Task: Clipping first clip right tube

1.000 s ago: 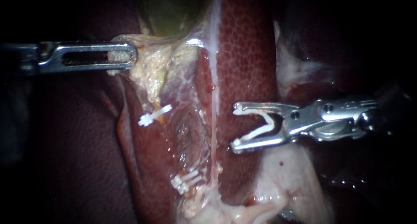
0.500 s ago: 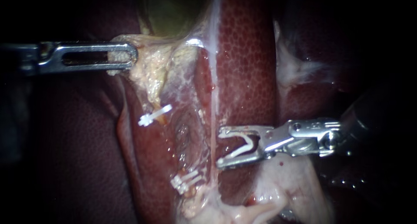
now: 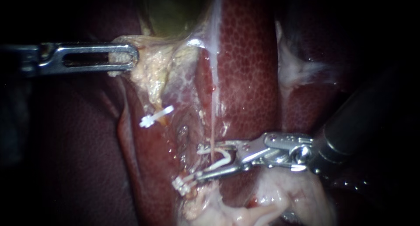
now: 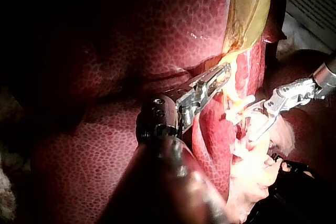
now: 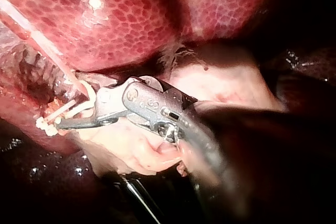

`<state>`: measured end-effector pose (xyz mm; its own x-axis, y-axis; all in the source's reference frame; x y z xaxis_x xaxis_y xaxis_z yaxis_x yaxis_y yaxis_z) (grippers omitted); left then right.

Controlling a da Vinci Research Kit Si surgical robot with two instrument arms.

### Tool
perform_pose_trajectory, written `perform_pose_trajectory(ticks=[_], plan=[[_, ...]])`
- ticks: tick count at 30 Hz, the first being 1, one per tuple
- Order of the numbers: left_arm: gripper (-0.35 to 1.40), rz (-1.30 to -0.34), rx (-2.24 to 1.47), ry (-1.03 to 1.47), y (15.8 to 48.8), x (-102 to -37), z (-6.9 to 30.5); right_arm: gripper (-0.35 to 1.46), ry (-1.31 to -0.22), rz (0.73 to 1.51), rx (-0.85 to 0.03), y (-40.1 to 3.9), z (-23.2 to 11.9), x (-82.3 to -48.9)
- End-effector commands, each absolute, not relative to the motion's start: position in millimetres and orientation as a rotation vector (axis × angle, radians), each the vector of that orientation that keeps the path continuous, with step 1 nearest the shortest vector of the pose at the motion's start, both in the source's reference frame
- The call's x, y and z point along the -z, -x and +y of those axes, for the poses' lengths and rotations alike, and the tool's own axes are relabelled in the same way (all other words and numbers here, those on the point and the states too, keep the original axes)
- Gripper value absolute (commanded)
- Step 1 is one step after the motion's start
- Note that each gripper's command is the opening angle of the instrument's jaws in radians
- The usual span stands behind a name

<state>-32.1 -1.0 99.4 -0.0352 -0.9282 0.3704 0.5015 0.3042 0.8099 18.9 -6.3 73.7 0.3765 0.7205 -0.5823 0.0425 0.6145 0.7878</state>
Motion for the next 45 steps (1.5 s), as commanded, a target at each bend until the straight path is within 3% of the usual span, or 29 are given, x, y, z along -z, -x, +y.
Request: perform_pose_trajectory(ticks=[1, 10, 20, 22, 25, 45], plan=[[-0.35, -1.066, 1.234, -0.514, 32.1, -99.4, -1.0, 0.57, -0.835, 1.120, -0.501, -19.0, -6.5, -73.8], [-0.35, -1.066, 1.234, -0.514, 32.1, -99.4, -1.0, 0.46, -0.874, 1.124, -0.516, -19.0, -6.6, -74.4], [-0.35, -1.066, 1.234, -0.514, 32.1, -99.4, -1.0, 0.13, -0.923, 1.095, -0.575, -17.8, -6.4, -74.8], [-0.35, -1.066, 1.234, -0.514, 32.1, -99.4, -1.0, 0.01, -0.945, 1.084, -0.594, -17.6, -6.4, -74.8], [-0.35, -1.066, 1.234, -0.514, 32.1, -99.4, -1.0, -0.35, -0.989, 1.065, -0.613, -17.2, -6.5, -74.8], [-0.35, -1.066, 1.234, -0.513, 32.1, -99.4, -1.1, -0.35, -1.041, 1.035, -0.654, -16.5, -7.0, -74.8]])
